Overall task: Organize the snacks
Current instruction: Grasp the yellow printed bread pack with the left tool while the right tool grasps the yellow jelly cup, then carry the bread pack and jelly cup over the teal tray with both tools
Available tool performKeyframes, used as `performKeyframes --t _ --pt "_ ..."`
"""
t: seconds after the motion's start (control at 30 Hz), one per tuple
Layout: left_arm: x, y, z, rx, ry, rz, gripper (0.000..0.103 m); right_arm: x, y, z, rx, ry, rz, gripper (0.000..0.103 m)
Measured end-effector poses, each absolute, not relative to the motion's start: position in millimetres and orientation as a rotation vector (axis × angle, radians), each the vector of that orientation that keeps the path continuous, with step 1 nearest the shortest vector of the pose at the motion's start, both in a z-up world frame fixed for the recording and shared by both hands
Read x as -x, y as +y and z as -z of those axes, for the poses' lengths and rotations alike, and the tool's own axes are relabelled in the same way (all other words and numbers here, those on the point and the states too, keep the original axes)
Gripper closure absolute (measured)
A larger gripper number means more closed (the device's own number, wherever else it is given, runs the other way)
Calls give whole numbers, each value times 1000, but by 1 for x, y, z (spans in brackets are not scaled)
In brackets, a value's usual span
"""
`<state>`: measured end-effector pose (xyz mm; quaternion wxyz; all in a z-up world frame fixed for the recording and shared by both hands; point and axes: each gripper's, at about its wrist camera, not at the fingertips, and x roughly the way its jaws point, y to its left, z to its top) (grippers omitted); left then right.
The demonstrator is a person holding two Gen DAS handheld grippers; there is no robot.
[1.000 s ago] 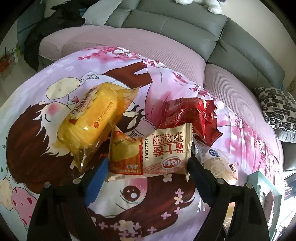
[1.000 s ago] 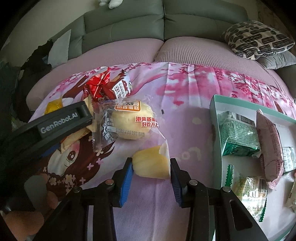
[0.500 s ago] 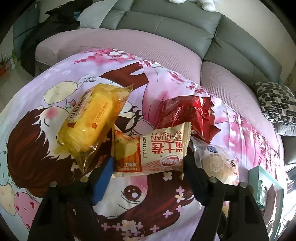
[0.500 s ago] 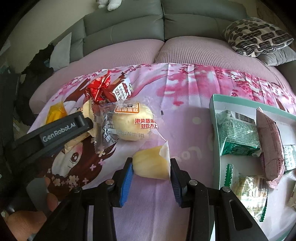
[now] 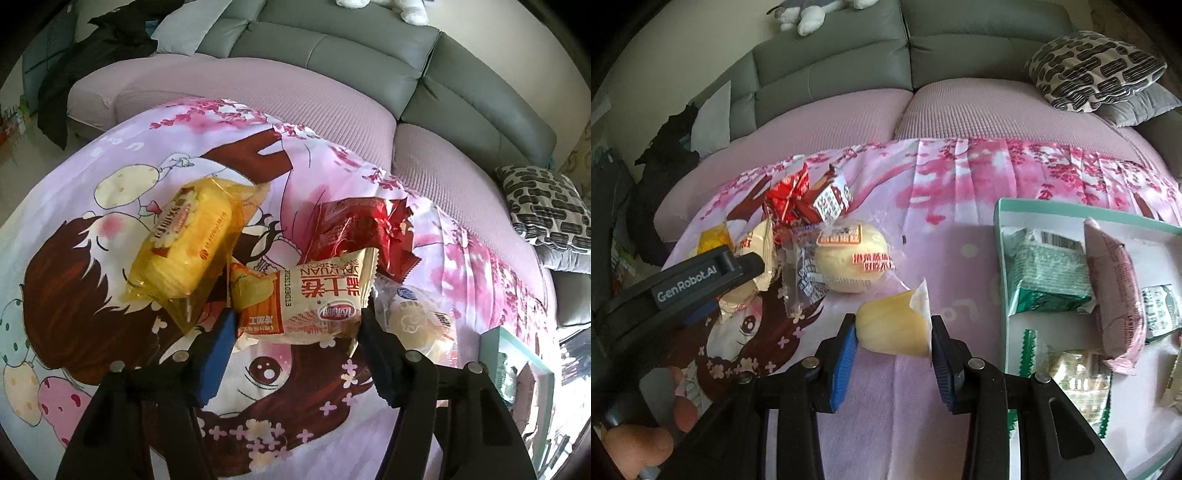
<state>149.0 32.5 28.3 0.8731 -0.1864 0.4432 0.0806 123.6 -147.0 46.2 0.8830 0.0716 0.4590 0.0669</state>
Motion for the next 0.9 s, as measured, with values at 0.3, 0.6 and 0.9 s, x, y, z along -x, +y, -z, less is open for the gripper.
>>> performKeyframes --t 0.3,0.6,0.9 --pt "-136 39 -54 407 871 -168 38 -115 -160 -69 -176 897 -123 62" --pt "-125 40 -82 408 799 -158 38 -109 -169 -84 -192 859 -110 62" --pt "-116 36 -101 402 749 -137 38 -106 -176 -90 -204 844 -99 62"
